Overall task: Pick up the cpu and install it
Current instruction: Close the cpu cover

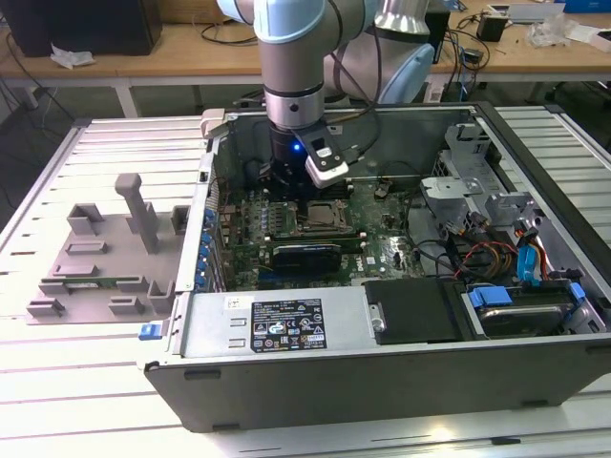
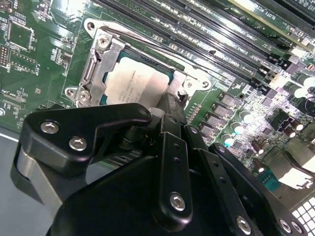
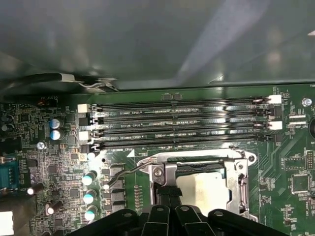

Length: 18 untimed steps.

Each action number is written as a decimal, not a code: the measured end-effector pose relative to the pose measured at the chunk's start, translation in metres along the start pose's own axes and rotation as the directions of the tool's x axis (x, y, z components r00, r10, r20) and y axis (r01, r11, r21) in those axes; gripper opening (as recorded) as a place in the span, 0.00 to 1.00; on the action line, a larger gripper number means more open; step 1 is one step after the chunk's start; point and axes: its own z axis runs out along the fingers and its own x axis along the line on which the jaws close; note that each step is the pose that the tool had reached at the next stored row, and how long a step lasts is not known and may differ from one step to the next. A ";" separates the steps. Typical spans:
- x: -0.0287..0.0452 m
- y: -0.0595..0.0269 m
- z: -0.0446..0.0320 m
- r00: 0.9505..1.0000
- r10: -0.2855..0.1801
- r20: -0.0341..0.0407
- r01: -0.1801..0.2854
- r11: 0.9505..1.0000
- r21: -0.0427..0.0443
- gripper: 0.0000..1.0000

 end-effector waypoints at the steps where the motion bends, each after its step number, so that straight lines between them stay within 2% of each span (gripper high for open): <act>1: -0.0004 0.0000 0.0001 1.000 -0.002 0.000 0.002 1.000 0.000 0.11; 13: -0.0033 0.0013 0.0003 1.000 -0.021 0.000 0.021 1.000 -0.007 0.11; 18: -0.0036 0.0012 -0.0059 1.000 -0.022 0.000 0.022 1.000 -0.007 0.11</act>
